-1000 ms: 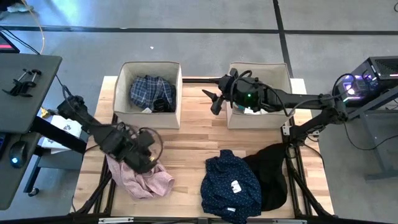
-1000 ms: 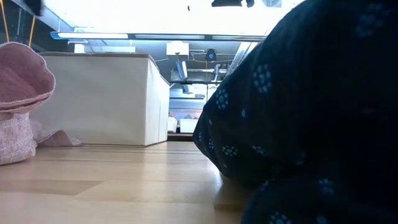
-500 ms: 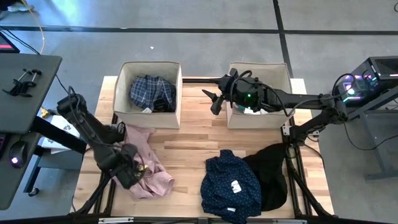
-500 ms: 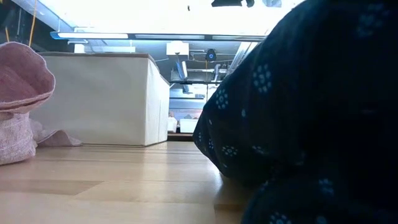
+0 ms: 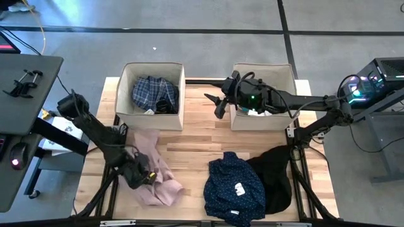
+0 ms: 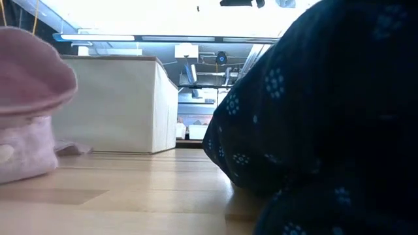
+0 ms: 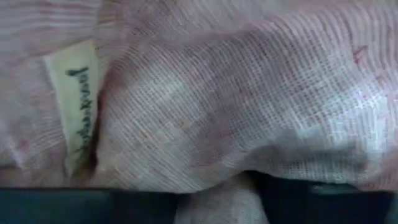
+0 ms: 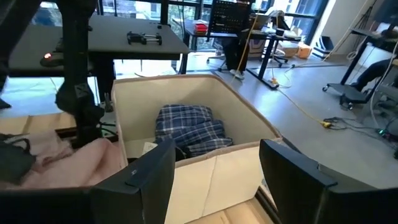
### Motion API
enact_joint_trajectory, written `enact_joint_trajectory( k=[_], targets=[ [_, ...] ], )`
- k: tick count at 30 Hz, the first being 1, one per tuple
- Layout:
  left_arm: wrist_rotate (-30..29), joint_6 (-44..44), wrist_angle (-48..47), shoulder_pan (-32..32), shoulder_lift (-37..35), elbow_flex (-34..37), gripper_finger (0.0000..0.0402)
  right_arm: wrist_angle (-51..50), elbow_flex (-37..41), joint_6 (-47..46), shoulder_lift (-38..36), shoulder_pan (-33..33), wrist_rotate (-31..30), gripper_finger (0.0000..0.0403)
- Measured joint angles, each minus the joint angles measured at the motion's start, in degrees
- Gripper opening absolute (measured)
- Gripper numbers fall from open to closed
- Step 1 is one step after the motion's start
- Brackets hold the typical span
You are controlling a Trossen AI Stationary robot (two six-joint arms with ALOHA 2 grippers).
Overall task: Sort clothes
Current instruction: Put the pink cloth into the right laundry organizer
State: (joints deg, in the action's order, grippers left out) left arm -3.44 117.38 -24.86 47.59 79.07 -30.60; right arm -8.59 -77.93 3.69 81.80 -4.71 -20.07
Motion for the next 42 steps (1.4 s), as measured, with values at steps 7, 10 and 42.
enact_joint_trajectory(
  k=[7,10,42],
  targets=[
    [-11.76,-26.60,5.46,-7.74,1.15,1.11,0.0018,-0.54,0.00,-1.38,0.00,0.00,1.17,0.0222],
    [-13.64,-35.82,8.77,-11.70,1.26,1.19,0.0017,-1.87,0.02,-3.62,-0.90,0.31,3.54,0.0222],
    [4.17,-75.52,12.23,-37.19,-1.11,-14.68,0.0061,-15.17,0.02,-14.11,21.12,9.39,36.19,0.0259]
  ],
)
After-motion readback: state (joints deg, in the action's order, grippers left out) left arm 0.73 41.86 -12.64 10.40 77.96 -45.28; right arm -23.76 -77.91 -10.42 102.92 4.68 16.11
